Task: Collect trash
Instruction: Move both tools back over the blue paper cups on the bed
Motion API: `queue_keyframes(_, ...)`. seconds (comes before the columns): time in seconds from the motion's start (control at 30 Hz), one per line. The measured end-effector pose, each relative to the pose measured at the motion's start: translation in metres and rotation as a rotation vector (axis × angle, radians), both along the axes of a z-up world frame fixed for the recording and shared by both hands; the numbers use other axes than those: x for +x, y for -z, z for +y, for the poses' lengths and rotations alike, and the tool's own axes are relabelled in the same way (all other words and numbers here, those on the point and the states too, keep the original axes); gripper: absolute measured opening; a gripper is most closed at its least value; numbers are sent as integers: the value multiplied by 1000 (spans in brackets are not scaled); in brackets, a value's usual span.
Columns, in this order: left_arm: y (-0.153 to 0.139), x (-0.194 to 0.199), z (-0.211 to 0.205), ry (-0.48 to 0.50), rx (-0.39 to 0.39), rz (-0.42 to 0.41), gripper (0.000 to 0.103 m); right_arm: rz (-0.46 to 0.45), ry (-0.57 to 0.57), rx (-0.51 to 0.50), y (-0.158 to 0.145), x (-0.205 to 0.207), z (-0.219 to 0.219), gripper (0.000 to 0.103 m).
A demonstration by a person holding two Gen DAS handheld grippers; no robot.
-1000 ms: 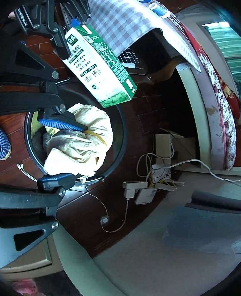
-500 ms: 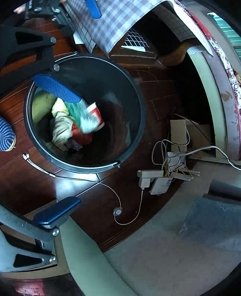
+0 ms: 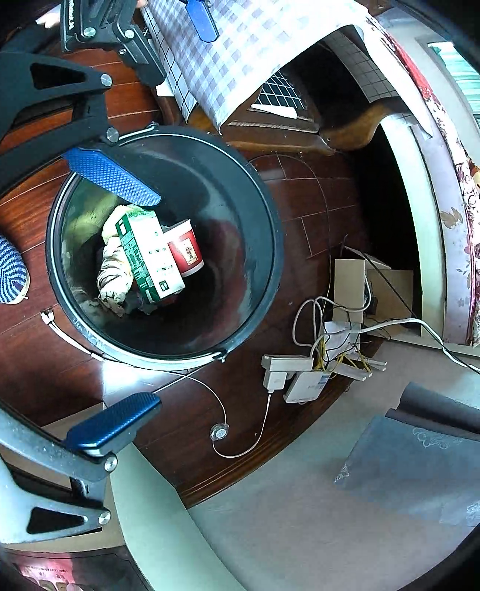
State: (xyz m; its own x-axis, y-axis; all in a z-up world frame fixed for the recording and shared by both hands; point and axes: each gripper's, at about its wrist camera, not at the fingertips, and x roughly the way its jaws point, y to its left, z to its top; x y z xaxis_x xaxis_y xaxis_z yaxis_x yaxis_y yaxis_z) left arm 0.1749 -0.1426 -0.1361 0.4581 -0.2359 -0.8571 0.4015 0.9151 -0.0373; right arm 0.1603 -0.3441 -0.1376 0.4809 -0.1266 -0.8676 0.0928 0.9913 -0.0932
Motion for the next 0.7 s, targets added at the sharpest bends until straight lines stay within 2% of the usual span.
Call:
queue_keyframes(0.4,-11,-4,6,-13,2,-22,102,-12,-29,-5,-9,-6,15,102)
queue_keyframes(0.7,-35,-12,20,-34,-10,-74,102,-49,-53,-8,-28,-12,23,102)
